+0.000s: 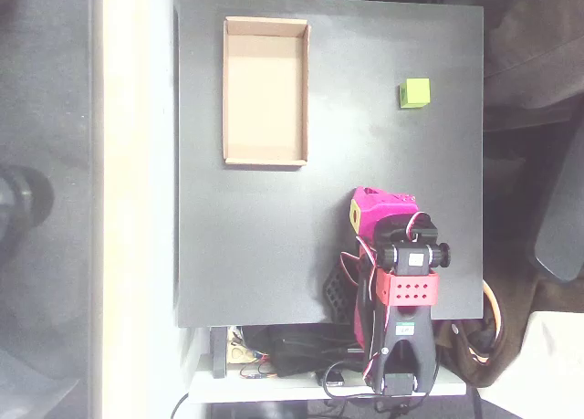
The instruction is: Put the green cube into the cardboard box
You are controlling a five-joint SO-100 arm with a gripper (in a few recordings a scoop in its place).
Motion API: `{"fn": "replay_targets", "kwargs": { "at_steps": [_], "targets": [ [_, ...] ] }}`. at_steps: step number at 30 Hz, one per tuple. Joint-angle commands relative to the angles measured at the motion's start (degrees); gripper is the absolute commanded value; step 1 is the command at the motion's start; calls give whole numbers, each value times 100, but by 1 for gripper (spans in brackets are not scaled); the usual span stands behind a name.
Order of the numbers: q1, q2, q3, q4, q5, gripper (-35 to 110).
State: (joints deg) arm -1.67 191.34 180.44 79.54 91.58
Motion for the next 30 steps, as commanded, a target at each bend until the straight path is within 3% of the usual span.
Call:
{"fn": "replay_targets", "kwargs": {
  "at_steps": [1,10,30],
  "targets": [
    [-53,-35,-439,211,0,2],
    [-9,-1731,-2127,211,0,2],
    [18,-6530,-7945,220,44,2]
  ]
}}
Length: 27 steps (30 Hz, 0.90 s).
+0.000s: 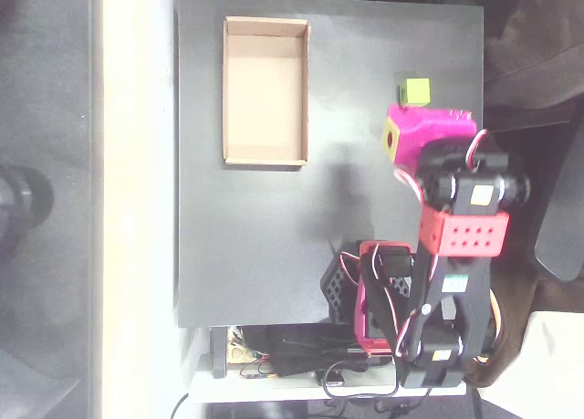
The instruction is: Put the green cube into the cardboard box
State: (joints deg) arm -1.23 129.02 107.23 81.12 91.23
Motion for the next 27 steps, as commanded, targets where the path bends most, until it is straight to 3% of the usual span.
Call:
{"fn": "replay_targets", "kwargs": {
  "at_steps": [1,27],
  "targets": [
    [-18,-457,-782,62,79,2],
    [1459,-3366,-2689,-18,26,2]
  ]
}}
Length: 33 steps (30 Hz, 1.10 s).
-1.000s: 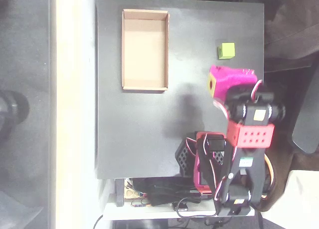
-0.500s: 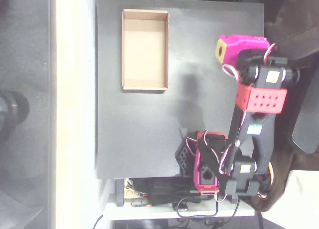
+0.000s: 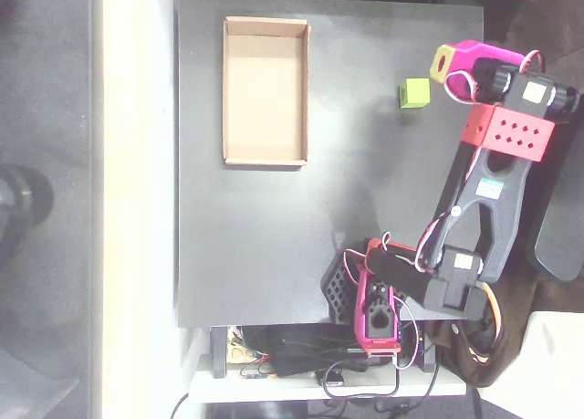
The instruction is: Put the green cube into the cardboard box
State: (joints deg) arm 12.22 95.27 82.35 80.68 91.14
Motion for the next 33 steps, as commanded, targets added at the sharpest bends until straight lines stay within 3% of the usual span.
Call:
{"fn": "replay_targets", "kwargs": {
  "at_steps": [1,15,24,33],
  "targets": [
    [114,-44,-202,26,26,2],
    [26,-396,-202,0,26,32],
    [18,-940,-88,-773,26,33],
    [-176,-1468,88,-826,26,32]
  ]
}}
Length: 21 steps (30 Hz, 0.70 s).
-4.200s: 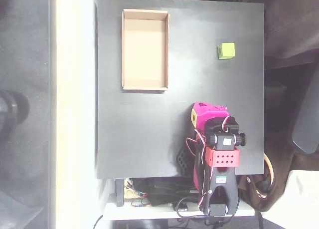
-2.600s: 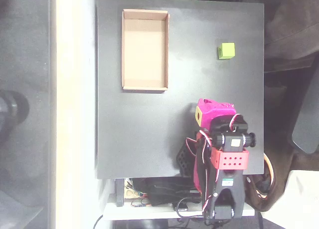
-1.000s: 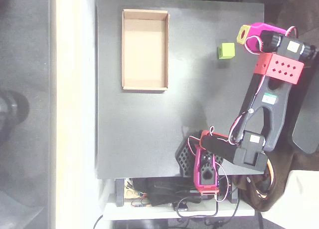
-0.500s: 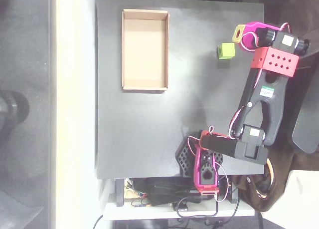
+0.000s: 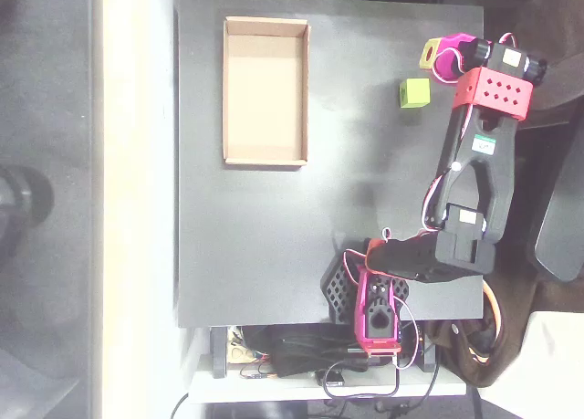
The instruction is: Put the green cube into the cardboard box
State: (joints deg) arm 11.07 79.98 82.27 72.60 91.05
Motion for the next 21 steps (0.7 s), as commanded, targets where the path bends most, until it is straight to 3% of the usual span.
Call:
{"fn": "replay_targets", "kwargs": {
  "at_steps": [1,21],
  "targets": [
    [-97,53,185,-18,35,32],
    [-334,-334,642,-26,35,33]
  ]
}}
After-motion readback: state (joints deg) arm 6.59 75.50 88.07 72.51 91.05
